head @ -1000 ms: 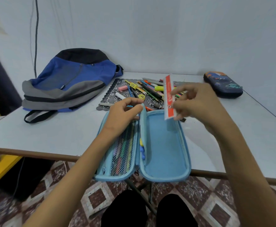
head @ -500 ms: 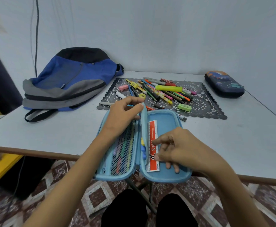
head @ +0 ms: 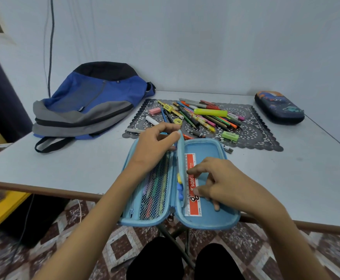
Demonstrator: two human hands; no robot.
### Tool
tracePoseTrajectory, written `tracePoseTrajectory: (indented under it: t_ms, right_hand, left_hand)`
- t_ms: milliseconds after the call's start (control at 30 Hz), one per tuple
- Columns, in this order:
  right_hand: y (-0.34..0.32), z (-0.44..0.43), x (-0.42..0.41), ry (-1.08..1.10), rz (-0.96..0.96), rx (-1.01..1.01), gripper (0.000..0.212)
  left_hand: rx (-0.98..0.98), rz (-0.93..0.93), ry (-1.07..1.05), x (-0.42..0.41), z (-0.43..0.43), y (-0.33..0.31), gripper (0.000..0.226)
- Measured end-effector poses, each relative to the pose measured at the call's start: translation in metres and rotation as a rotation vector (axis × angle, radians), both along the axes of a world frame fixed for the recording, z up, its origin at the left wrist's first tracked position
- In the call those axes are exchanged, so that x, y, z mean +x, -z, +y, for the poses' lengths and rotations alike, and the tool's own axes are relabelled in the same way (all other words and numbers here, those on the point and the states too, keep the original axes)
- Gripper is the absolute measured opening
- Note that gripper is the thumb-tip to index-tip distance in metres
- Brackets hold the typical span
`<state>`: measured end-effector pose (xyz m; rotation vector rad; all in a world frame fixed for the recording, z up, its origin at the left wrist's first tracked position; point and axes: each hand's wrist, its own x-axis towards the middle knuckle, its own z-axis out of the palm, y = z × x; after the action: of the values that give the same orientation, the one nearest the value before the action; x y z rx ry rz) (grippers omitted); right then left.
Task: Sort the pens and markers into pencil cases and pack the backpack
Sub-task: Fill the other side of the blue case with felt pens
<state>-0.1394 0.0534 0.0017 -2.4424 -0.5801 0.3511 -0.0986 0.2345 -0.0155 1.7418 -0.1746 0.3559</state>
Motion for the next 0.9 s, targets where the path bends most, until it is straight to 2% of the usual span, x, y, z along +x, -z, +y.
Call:
tracePoseTrajectory:
  t_ms: [467,567,667,700,767,833,900]
  right_hand:
    - [0.002,-0.001,0.007,0.02,0.04,0.015,0.046]
    - [-0.008,-0.004,0.01,0.051,0.093,0.161,0.029]
    - [-0.017,-0.012,0.037,0.24,-0.074,0.356,0.019]
    - [-0.017,-0.017,0.052,0.319,-0.187,0.341,0.02]
    - [-0.016,-0.029,0.083,0.463,-0.363,0.149,0.026]
    - [-0.015,-0.042,0.106,0.551,-0.373,-0.099,0.031]
    - [-0.013,-0.049,0.119,0.552,-0.297,-0.161,0.022]
  left_hand:
    - [0.001,-0.003,0.009,0.001,0.001,0.001,0.02]
    - [-0.004,0.002,0.006,0.001,0.001,0.001,0.021]
    - [0.002,0.011,0.007,0.002,0.002,0.001,0.021]
    - [0.003,0.015,0.007,0.002,0.002,0.001,0.021]
    - [0.0,0.019,0.009,0.001,0.002,0.001,0.021]
    - [-0.006,0.021,0.012,0.001,0.002,0.001,0.021]
    - [-0.012,0.022,0.013,0.001,0.002,0.001,0.021]
